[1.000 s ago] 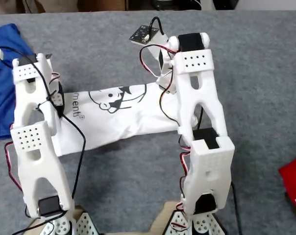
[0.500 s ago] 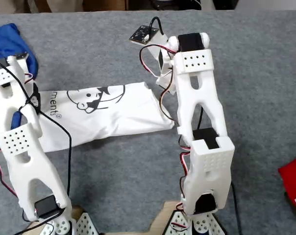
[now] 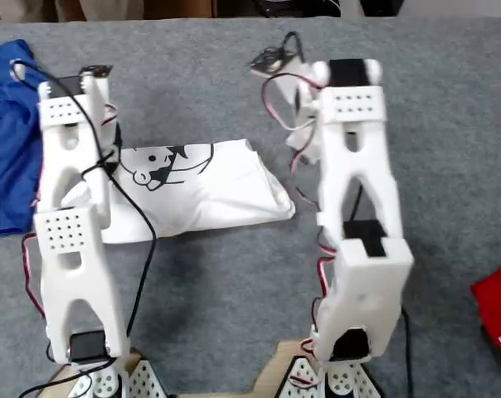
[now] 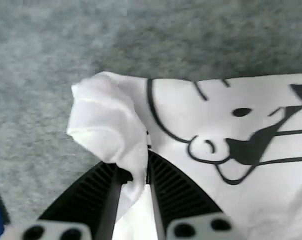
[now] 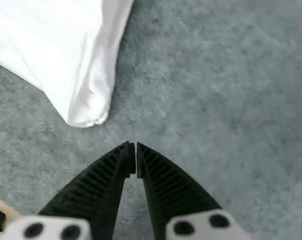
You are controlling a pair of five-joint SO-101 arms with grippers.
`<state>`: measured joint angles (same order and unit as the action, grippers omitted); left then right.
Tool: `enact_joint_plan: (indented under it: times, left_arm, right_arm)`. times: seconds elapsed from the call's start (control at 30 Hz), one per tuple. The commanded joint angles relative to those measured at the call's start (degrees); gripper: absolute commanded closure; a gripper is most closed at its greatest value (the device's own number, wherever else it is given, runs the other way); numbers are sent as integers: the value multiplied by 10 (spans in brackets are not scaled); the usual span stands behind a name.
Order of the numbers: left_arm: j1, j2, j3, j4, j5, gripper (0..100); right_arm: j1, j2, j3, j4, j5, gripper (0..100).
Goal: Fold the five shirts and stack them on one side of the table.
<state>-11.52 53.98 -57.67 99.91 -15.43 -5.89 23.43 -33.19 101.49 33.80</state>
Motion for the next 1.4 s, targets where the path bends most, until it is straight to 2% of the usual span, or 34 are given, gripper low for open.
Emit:
enact_joint_plan:
  times: [0.0,0.3,0.63,0.9,1.13,1.2,1.37]
  left_arm:
    - [35,-64,-18,8,37,981]
    - [156,-152,-12,8,120,981]
    - [290,-121,-21,4,245,981]
    - [331,-48,-99,4,307,980]
    - [348,2,-133,6,306,978]
    - [353,2,-129,8,305,940]
    - [332,-11,-133,8,309,712]
  right_arm:
    - [34,-85,33,8,-2,977]
    - [116,-175,148,7,32,978]
    - [125,-384,232,6,35,978]
    - [140,-446,308,6,58,978]
    - [187,-458,312,6,59,978]
    - [190,-458,312,6,59,978]
    - [188,-454,312,6,58,978]
